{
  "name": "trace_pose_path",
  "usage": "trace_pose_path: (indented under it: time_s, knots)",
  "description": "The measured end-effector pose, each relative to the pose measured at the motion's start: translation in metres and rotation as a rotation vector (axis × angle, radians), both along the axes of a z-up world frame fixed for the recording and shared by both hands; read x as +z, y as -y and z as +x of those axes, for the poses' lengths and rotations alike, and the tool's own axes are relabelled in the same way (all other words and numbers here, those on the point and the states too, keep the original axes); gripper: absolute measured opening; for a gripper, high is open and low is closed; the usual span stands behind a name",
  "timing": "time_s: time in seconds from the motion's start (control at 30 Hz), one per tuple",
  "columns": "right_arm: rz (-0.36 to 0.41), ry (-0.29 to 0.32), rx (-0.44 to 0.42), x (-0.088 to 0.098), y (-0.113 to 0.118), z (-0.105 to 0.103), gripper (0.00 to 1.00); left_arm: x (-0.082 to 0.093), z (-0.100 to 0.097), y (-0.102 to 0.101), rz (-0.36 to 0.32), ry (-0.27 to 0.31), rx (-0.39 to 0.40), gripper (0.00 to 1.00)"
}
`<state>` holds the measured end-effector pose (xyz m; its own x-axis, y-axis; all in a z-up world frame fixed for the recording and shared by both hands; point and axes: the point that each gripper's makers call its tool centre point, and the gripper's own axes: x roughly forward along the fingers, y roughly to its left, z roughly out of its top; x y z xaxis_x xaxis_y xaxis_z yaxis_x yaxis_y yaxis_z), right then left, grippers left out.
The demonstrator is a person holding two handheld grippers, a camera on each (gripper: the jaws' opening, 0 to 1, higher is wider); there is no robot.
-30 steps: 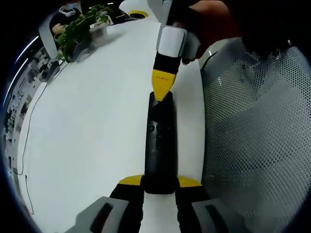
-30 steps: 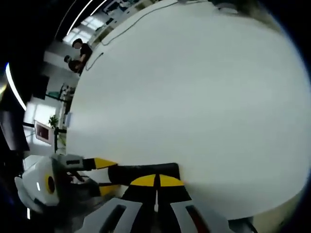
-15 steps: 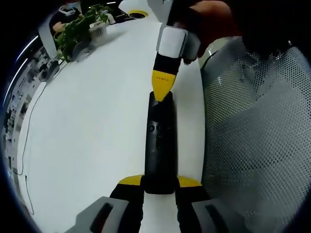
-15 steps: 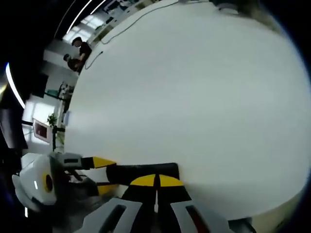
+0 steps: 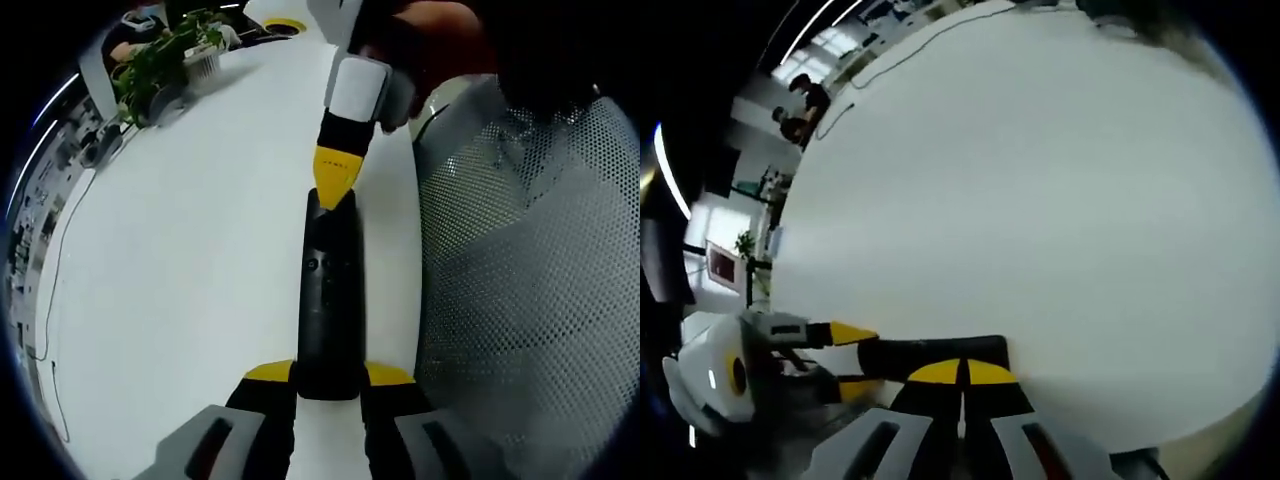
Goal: Press the specified remote control buttons in sequence, fully releasing each button before pressing the next.
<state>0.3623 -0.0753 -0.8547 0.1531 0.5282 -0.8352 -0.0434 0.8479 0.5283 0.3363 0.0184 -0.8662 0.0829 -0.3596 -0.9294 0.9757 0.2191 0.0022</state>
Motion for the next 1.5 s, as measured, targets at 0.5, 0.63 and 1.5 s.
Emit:
trace_pose_path:
  time_s: [0.5, 0.63, 1.5]
  knots:
    - [-0.007, 0.009, 0.056, 0.003, -0.008, -0.003, 0.0, 0.0, 0.0, 0.0, -0.003, 0.001, 0.0, 0.25]
    - [0.003, 0.016, 0.073, 0.004, -0.012, -0.004, 0.0, 0.0, 0.0, 0.0, -0.003, 0.001, 0.001, 0.25]
    - [0.026, -0.006, 0.052, 0.0, -0.014, -0.003, 0.0, -0.001, 0.001, 0.0, 0.005, 0.0, -0.002, 0.25]
